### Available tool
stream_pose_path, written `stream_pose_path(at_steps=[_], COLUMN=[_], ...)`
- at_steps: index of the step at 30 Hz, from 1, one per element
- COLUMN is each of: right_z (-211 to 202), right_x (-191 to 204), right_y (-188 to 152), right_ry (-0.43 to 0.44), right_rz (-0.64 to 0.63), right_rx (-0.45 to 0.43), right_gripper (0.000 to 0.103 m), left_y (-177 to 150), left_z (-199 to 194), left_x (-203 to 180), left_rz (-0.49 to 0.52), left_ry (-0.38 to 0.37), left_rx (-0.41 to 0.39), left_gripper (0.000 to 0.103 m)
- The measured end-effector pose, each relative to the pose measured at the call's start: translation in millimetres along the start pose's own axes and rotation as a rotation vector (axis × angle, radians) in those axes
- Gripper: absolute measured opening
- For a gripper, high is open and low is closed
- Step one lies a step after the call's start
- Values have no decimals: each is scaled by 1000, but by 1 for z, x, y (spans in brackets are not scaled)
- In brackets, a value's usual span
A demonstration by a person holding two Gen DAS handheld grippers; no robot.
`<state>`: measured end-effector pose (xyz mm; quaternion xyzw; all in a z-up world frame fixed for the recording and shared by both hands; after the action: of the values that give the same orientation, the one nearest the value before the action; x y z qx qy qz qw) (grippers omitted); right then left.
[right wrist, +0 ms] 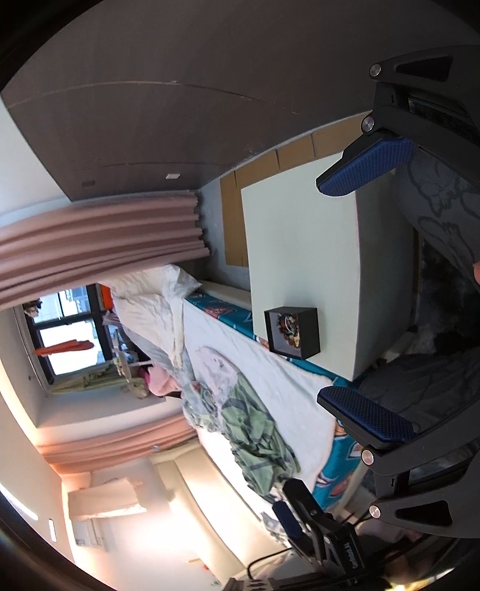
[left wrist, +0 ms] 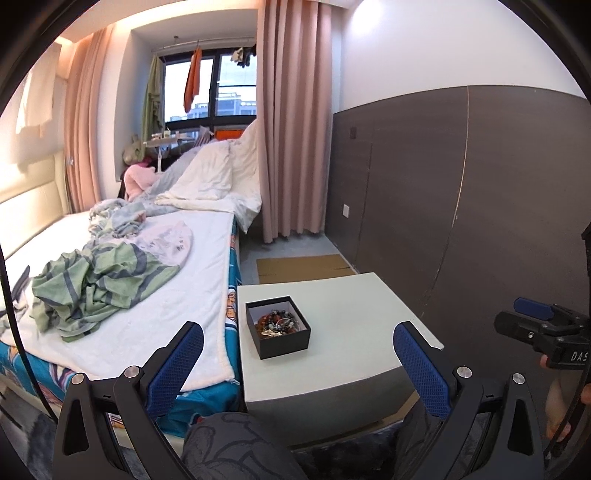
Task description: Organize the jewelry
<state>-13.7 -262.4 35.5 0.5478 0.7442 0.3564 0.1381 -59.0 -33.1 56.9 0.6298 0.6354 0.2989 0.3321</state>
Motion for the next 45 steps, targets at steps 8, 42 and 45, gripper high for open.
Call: stream_pose_path(at_steps=[8,42,45], right_z=[9,7,5], right_x=[-7,-10,-9], right_y=[-6,-17,-16], right_ry=[-3,-43,-41], right_rz=[27,80,75], right_rx=[4,-8,-12], right_gripper=[103,103,103], left_y=[-6,-9,-9], left_z=[2,28,27], left_x=[-4,-4,-6], left_rz=[25,29,34], left_ry=[-6,-23,-20], left_rx=[3,56,51], left_gripper=[102,102,102])
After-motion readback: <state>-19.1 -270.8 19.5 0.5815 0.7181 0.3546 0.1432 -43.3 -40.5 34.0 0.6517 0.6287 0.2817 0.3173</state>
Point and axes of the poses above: each gripper's, at about its wrist camera, not at the fingertips, and z roughly the way its jaws point, x to its left, y to its top, the point moved 1 cm from there along z, roughly the way its jaws point, and after that the axes turned 11 degrees about x, right-handed, at the moved point
